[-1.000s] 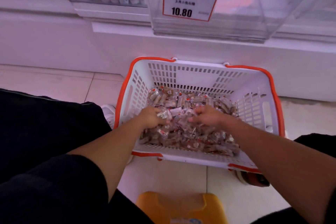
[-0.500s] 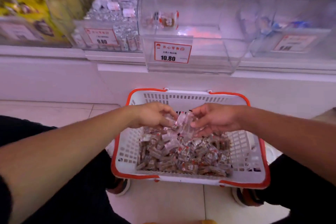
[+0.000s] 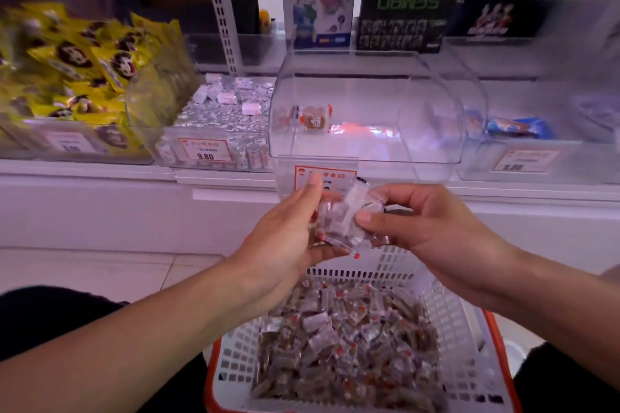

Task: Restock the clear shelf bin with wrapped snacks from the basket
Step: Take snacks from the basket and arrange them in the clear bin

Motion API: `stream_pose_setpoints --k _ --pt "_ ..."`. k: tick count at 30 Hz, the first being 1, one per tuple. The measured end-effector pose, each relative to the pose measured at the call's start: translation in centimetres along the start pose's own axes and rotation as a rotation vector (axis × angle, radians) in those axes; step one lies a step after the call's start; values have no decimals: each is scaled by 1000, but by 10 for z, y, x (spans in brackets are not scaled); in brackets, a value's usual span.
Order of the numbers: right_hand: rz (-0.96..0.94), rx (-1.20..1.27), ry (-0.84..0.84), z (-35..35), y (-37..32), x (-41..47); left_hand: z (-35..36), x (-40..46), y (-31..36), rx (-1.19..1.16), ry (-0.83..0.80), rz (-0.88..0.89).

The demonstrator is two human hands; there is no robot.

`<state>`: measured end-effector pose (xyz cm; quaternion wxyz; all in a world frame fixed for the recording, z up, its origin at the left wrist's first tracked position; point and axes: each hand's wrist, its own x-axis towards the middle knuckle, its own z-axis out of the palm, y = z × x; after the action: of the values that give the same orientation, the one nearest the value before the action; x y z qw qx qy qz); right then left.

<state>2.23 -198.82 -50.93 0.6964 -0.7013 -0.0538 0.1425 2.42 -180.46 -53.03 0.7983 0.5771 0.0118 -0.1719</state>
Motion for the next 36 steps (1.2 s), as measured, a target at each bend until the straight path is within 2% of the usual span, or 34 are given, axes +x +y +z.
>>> stream_pose_setpoints --k 4,11,18,21,24,27,28,29,31,32,33,35,36 --pt "-58 35 93 9 -4 2 2 5 8 102 -4 110" --pt "-104 82 237 8 0 6 5 12 13 100 127 267" --pt "-150 45 96 21 3 7 15 8 8 225 111 407" --pt "-164 -31 50 23 -2 9 16 9 7 352 45 500" --pt "-184 -104 57 13 -13 13 15 13 14 343 -4 505" --pt "-199 -225 -16 -2 -38 27 12 26 34 368 -64 551" --pt "-208 -243 -22 -9 -48 38 7 34 46 446 -17 620" --pt "-212 -255 -11 -15 -57 52 -2 45 59 564 103 728" --pt "-192 -317 43 -31 -73 89 -28 67 84 841 456 873" --pt "-160 -374 67 -37 -78 111 -42 76 94 979 566 808" --pt "-113 -449 78 -42 -80 133 -54 83 100 1104 587 669" --pt "-6 -640 66 -43 -74 176 -70 95 96 1311 461 404" --pt "43 -722 49 -41 -67 194 -72 100 90 1368 395 346"
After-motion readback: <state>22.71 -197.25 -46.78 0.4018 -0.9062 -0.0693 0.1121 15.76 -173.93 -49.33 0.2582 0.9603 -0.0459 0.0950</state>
